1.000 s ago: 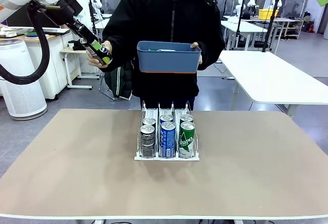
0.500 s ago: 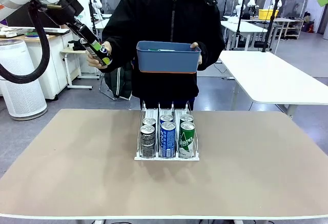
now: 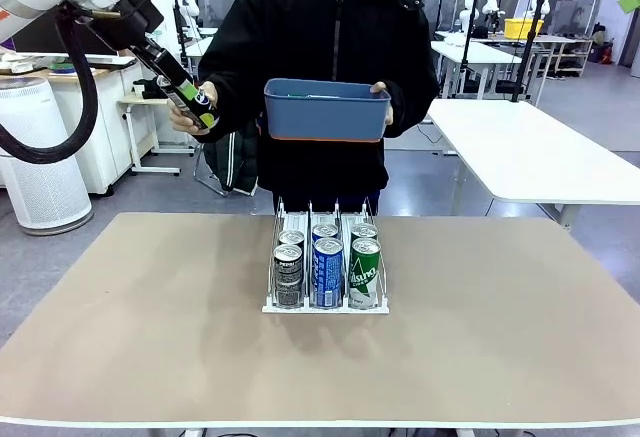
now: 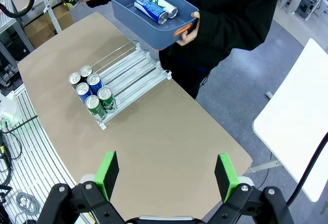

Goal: Fill the beverage cans into the dispenser.
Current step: Place the picked Pepsi coke in the line of the Automatic Can Dispenser with the same cans.

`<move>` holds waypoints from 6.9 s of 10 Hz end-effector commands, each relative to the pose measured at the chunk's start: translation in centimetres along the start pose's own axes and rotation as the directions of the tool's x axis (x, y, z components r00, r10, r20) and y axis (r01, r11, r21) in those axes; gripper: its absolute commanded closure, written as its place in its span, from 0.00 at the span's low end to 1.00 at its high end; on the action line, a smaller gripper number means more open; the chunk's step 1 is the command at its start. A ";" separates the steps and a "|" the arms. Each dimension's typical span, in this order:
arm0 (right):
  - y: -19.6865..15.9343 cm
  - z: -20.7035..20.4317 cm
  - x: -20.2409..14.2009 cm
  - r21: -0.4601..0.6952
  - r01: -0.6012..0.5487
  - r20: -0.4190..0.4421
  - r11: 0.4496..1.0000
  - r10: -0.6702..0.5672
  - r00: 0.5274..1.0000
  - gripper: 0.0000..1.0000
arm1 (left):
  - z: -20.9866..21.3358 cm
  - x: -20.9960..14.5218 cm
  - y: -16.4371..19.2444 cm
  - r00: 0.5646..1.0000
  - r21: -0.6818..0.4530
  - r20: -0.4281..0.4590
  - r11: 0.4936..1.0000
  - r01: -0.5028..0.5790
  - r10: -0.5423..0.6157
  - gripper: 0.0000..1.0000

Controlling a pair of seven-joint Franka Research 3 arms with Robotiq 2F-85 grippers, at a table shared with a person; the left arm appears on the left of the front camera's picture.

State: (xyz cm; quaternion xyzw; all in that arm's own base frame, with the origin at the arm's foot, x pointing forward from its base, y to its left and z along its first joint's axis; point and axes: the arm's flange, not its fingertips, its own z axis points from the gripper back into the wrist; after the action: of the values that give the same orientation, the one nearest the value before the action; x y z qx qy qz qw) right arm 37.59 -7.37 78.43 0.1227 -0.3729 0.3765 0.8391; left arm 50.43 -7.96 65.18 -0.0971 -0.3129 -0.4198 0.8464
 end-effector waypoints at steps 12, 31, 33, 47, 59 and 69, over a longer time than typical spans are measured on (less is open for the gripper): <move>0.1 -0.1 0.0 0.009 -0.002 0.010 1.000 0.002 1.000 0.00 | 0.1 -0.3 0.3 1.000 -0.006 0.010 1.000 0.013 -0.013 0.89; 0.1 -0.1 0.0 0.009 -0.002 0.010 1.000 0.002 1.000 0.00 | -6.9 -0.9 -12.9 0.950 -0.150 -0.218 0.970 0.191 -0.221 0.42; 0.1 -0.1 0.0 0.009 -0.002 0.010 1.000 0.002 1.000 0.00 | -8.3 -1.0 -16.0 0.937 -0.206 -0.217 0.951 0.230 -0.274 0.42; 0.1 -0.1 0.0 0.009 -0.002 0.010 1.000 0.002 1.000 0.00 | -13.7 0.2 -25.1 0.803 -0.376 -0.324 0.847 0.377 -0.501 0.42; 0.1 -0.1 0.0 0.009 -0.002 0.010 1.000 0.002 1.000 0.00 | -20.4 -3.3 -27.0 0.768 -0.207 -0.407 0.869 0.450 -0.495 0.42; 0.1 -0.1 0.0 0.009 -0.002 0.010 1.000 0.002 1.000 0.00 | -24.3 -2.9 -24.1 0.832 -0.104 -0.383 0.914 0.392 -0.401 0.42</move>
State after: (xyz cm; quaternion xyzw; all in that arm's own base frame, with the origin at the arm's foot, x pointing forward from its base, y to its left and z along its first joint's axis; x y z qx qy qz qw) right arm 37.57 -7.41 78.45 0.1219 -0.3729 0.3758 0.8395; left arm 40.27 -31.76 41.84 0.0252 -0.1195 -0.6128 0.7807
